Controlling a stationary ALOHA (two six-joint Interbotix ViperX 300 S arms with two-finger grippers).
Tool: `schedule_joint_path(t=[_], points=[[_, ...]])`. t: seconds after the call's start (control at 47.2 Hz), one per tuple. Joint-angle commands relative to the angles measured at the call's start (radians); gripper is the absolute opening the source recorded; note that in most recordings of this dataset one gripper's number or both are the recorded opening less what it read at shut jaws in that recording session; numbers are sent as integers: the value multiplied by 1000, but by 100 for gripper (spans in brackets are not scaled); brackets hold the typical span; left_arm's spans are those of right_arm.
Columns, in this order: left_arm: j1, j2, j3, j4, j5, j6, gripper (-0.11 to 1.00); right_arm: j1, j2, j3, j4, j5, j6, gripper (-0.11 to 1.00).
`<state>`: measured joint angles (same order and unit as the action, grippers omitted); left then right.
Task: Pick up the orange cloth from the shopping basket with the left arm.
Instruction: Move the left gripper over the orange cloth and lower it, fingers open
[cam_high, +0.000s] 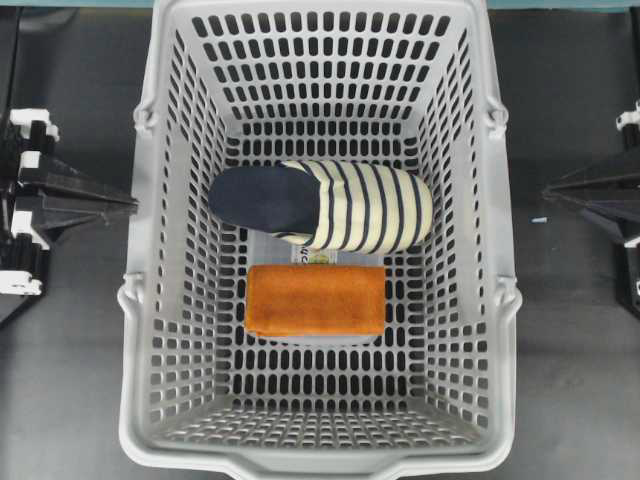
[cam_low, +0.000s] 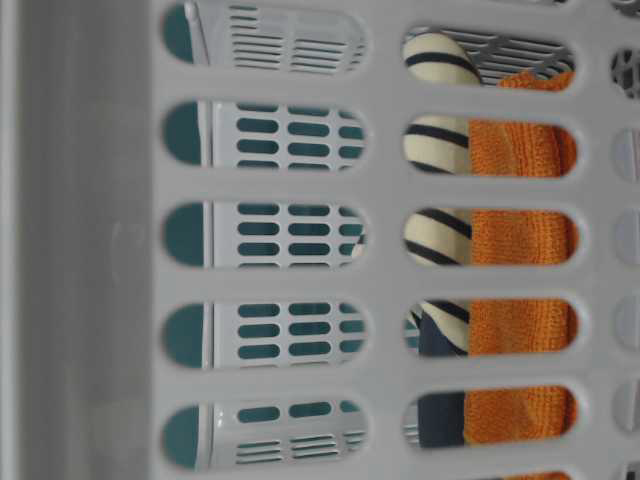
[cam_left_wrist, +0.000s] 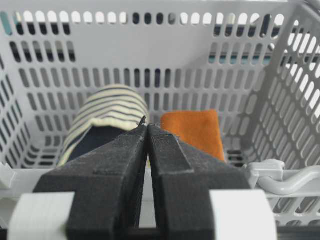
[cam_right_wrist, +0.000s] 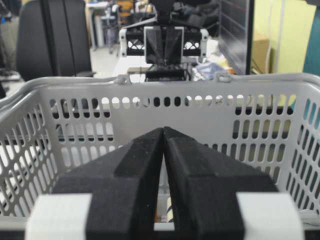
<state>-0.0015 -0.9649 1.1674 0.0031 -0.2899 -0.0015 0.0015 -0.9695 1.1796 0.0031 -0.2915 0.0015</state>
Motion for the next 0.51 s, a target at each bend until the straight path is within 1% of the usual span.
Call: schedule_joint_path(t=[0.0, 0.021, 0.085, 0.233, 0.424, 0.488], points=[[-6, 20, -66, 40, 72, -28, 6, -8, 12, -5, 2, -6, 5, 0], [-6, 25, -80, 40, 98, -34, 5, -9, 12, -3, 3, -5, 5, 0], [-11, 51, -135, 40, 201, -51, 0, -8, 12, -2, 6, -2, 6, 0], [-29, 127, -273, 40, 391, -51, 0, -9, 12, -2, 9, 3, 5, 0], [-51, 293, -483, 40, 594, -52, 0, -9, 12, 0, 9, 17, 5, 0], [-61, 370, -561, 41, 661, -51, 0, -8, 12, -2, 9, 34, 5, 0]])
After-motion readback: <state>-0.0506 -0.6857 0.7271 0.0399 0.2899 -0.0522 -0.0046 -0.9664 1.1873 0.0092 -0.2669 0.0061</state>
